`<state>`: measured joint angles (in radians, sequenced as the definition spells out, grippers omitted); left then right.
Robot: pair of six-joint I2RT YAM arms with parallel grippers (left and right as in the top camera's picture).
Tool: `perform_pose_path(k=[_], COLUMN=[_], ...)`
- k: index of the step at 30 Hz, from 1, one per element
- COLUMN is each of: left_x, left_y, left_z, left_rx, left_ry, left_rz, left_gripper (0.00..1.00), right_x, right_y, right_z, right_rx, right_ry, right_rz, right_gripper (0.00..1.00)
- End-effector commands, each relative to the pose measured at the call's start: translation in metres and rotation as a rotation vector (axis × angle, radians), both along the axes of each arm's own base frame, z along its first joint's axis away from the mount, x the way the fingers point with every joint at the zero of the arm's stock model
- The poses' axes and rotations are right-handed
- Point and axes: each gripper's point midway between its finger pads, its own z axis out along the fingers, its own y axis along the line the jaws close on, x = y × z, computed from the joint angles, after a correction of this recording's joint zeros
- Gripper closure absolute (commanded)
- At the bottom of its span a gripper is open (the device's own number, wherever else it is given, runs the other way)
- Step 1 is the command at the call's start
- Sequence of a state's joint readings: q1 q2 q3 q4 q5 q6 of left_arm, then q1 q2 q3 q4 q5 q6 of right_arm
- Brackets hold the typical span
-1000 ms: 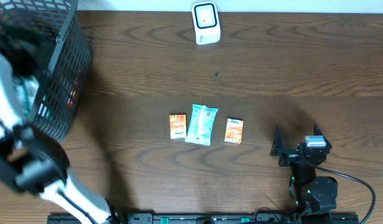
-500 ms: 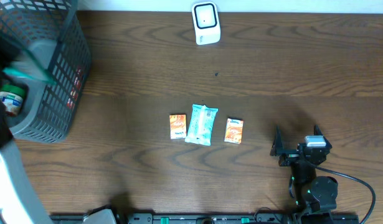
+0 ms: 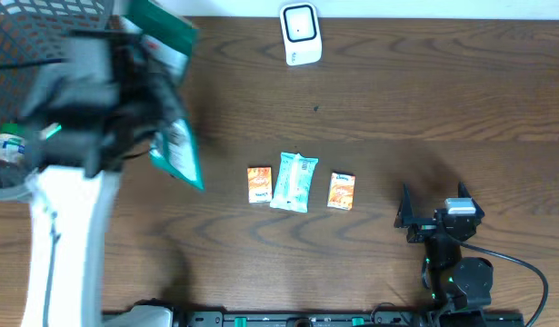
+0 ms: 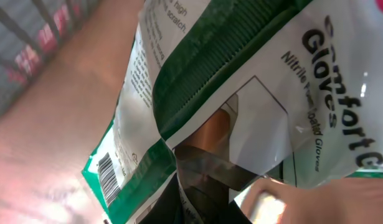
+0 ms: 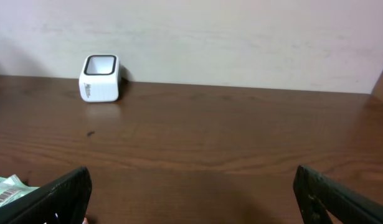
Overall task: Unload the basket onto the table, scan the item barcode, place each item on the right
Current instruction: 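Lay the gloves pack left of the wipes pack and release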
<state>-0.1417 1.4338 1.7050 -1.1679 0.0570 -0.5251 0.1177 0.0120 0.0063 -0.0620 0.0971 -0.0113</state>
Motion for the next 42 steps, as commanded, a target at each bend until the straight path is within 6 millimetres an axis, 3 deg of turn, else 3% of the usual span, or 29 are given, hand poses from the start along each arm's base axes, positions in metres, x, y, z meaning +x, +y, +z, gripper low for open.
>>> perform_pose_path(k=[1,7,13,19,23,28,35,39,42], left_x=[0.007,0.008,0.004,-0.002,-0.003,-0.011,-0.016,-0.009,-0.002], left_y=[-0.004,-0.023,-0.026,-0.033,-0.044,-0.073,-0.111,-0.14,-0.149], left_z=[-0.056,-0.148,-0.222,-0.267,-0.289,-0.313,-0.317,-0.32,-0.321], left_rx=[0.121,0.179,0.203,0.19,0.207,0.246,0.196,0.087,0.038], left_ry=[0.149,0.419,0.615,0.729,0.752,0.764,0.738,0.715,0.69], left_rz=[0.025,0.009,0.149,0.268,0.24,0.161,0.119,0.08,0.101], left_gripper=[0.93,0.93,0.93,0.93,0.93,0.93,0.92,0.93,0.93], right_x=[0.0,0.0,0.0,0.0,0.0,0.0,0.0,0.0,0.0], right_y=[-0.001,-0.001,-0.001,-0.001,-0.001,-0.001,-0.001,-0.001,-0.001], right_z=[0.0,0.0,0.0,0.0,0.0,0.0,0.0,0.0,0.0], right_rx=[-0.005,-0.004,-0.005,-0.004,-0.005,-0.005,-0.004,-0.004,-0.005], right_ry=[-0.002,-0.002,-0.002,-0.002,-0.002,-0.002,-0.002,-0.002,-0.002], right_rz=[-0.004,-0.004,-0.004,-0.004,-0.004,-0.004,-0.004,-0.004,-0.004], right_gripper=[0.01,0.01,0.01,0.01,0.01,0.01,0.01,0.01,0.01])
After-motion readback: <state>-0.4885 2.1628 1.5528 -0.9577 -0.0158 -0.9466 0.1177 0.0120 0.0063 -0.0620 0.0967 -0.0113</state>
